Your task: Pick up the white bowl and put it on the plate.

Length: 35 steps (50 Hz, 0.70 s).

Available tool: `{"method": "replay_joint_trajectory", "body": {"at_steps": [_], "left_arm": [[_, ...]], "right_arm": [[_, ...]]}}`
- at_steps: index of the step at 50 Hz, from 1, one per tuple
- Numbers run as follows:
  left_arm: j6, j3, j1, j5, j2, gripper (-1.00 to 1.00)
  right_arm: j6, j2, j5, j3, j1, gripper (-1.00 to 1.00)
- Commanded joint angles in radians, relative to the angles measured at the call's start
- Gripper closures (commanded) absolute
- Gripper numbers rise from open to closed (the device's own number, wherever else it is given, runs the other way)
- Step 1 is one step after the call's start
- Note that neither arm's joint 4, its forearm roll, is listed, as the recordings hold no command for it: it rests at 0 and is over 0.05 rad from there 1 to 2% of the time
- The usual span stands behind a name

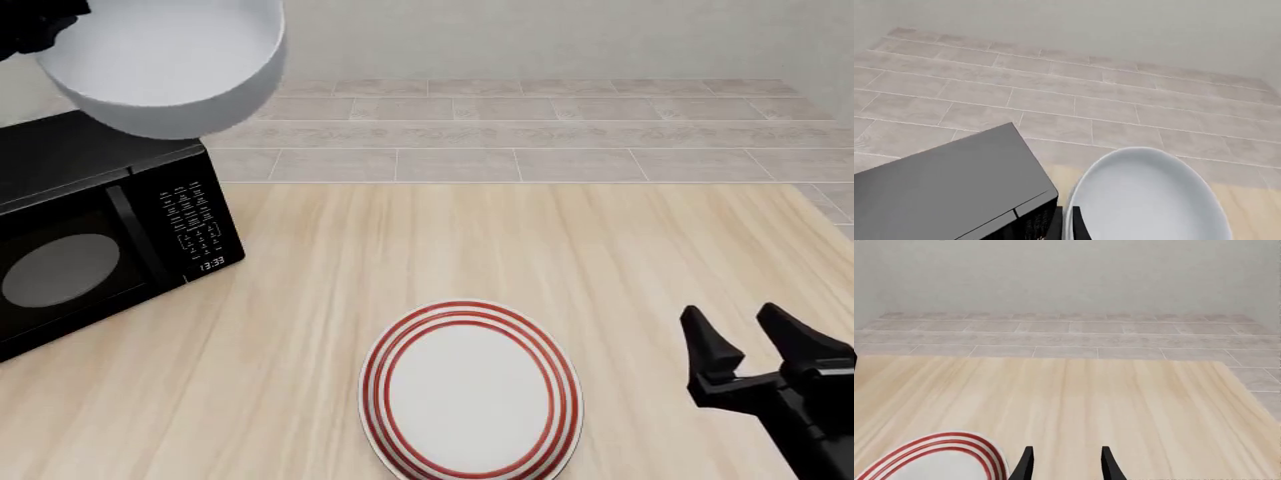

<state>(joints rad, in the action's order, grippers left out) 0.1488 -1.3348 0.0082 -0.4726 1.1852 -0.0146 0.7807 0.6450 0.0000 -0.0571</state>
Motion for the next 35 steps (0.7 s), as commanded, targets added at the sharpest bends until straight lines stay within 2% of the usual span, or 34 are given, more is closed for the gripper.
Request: {"method": "replay_joint_trajectory", "body": {"at_steps": [1, 5, 25, 35], "left_arm": [[-0.021, 0.084, -0.105, 0.020, -0.098, 1.00], [-0.040, 0.124, -0.151, 0.039, -0.121, 1.00], [-0.034, 0.323, -0.335, 0.164, -0.179, 1.00], [-0.012, 0.398, -0.423, 0.243, -0.136, 1.00]], "right_arm": [[-0.003, -0.030, -0.028, 0.000, 0.006, -1.00], [-0.003, -0.014, -0.012, 0.000, 0.009, -1.00], [-0.010, -0.023, -0.020, 0.000, 0.011, -1.00], [-0.010, -0.056, -0.052, 0.000, 0.017, -1.00]]}}
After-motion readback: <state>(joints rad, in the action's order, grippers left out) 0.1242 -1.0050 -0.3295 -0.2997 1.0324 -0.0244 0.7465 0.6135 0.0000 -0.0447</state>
